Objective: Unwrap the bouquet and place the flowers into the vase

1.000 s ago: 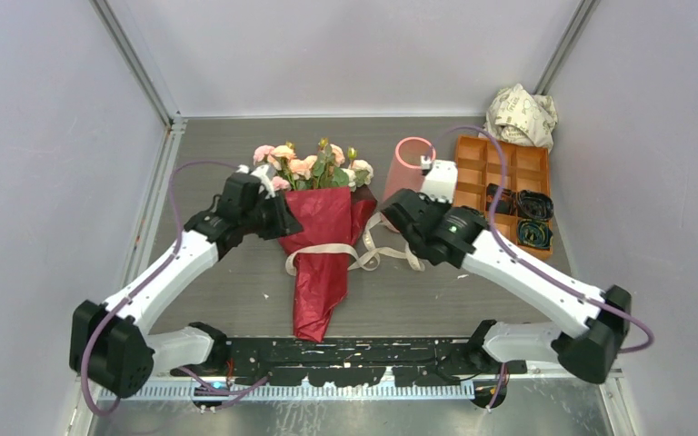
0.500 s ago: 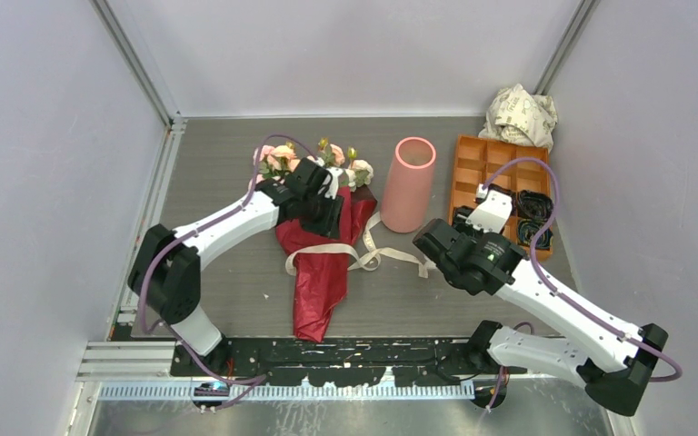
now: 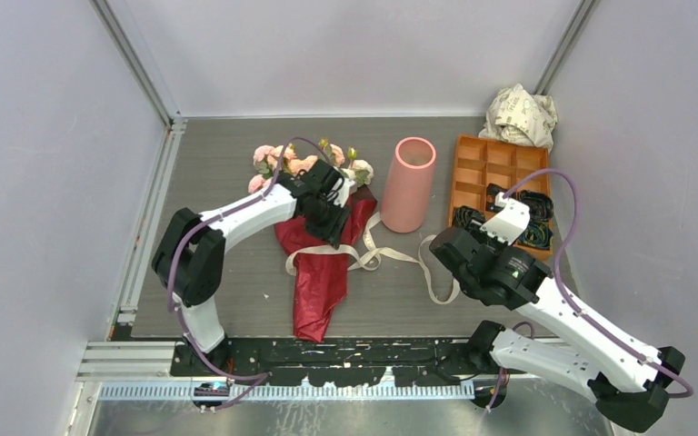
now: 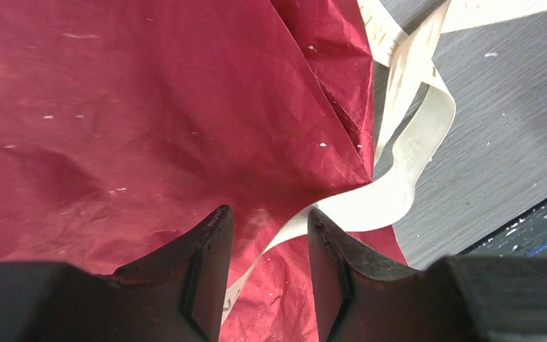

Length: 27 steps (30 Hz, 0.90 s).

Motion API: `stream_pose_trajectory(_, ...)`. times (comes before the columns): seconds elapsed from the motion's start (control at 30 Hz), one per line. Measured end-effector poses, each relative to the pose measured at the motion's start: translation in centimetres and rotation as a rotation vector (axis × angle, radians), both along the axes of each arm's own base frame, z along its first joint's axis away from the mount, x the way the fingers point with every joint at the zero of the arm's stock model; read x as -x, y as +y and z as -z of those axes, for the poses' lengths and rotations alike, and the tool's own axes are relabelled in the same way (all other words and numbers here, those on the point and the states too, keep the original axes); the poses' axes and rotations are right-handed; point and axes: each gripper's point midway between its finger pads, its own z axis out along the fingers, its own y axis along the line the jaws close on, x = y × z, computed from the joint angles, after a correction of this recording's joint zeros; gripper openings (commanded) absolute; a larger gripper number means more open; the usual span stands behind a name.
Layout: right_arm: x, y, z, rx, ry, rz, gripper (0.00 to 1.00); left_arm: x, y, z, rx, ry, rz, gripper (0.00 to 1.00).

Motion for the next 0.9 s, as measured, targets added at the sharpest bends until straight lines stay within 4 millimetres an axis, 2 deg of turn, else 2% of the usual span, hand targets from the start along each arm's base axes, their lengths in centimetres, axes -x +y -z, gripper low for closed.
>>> stream_pose_trajectory(0.1,0.1,-0.1,-0.1,-0.008,-0.007,-0.001,0.52,0.9,-0.4,0.9,-0.008,0.034,0.021,0.4)
stream_pose_trajectory(0.3,0.2,-0.3,-0.2,-0.015,-0.015,-0.002,0.52,2.7,-1.4,1.5,-0.01,0.054,0.064,0.06)
stream_pose_trajectory(0.43,0.2,-0.2,-0.2,-0.014,-0.015,-0.004,0.52,3.3,-1.2,2.3,-0.029,0.06,0.048,0.0)
stream_pose_trajectory(0.57,0.1,-0.1,-0.3,-0.01,-0.017,-0.012,0.52,2.8,0.4,2.1,-0.087,0.019,-0.028,0.0)
stream_pose_trajectory(0.67,-0.1,0.0,-0.4,-0.002,-0.017,-0.022,0.52,1.8,1.7,-0.4,-0.106,-0.068,-0.102,0.0)
stream_pose_trajectory(0.7,-0.1,0.1,-0.4,0.0,-0.017,-0.026,0.52,1.5,2.3,-1.8,-0.105,-0.109,-0.133,0.0)
stream_pose_trajectory(0.83,-0.5,0.9,-0.5,-0.005,-0.014,-0.058,0.52,0.0,5.3,-8.6,-0.06,-0.294,-0.294,0.0)
stream_pose_trajectory(0.9,-0.7,1.5,-0.5,-0.012,-0.01,-0.086,0.52,-0.8,7.9,-12.3,-0.035,-0.397,-0.421,0.02)
